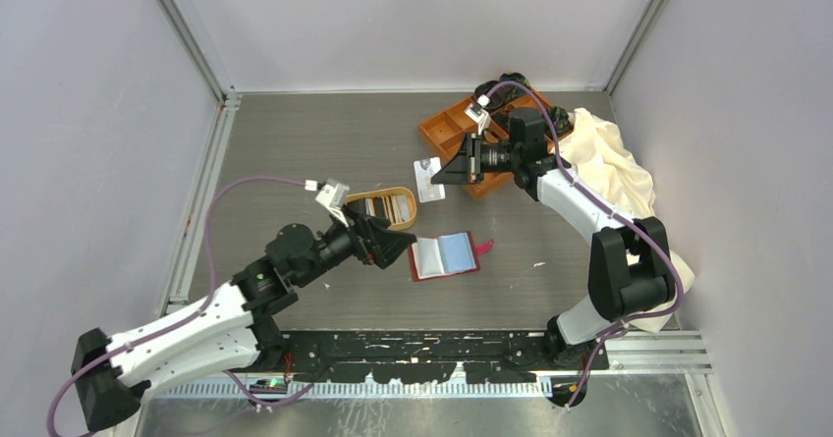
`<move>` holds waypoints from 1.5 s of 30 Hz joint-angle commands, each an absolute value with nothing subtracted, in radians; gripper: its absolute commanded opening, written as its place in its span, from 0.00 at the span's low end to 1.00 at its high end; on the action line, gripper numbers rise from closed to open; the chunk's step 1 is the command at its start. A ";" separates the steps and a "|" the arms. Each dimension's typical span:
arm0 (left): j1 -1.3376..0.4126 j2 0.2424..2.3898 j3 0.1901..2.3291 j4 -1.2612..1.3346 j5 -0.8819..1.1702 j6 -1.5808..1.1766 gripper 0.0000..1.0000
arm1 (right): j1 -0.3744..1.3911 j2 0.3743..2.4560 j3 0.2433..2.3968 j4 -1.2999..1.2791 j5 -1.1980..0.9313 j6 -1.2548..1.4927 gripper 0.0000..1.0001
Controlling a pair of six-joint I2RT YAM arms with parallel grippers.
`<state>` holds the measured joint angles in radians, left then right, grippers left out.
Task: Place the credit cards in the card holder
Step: Insert the credit card into the card holder.
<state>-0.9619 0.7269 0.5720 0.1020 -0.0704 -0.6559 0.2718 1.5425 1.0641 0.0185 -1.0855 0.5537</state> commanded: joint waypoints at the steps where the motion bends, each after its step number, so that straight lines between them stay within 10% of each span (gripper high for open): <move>1: -0.940 0.806 0.456 0.501 0.063 -0.721 0.91 | 0.278 1.521 1.083 0.100 -1.158 0.586 0.01; 45: -0.772 1.015 0.227 1.019 0.208 -0.806 0.94 | 0.347 1.575 1.160 -0.152 -1.227 0.336 0.01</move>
<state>-0.8440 0.9932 0.2142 0.9310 0.1364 -0.7246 0.3294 1.5688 1.1130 -0.1555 -1.1961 0.3710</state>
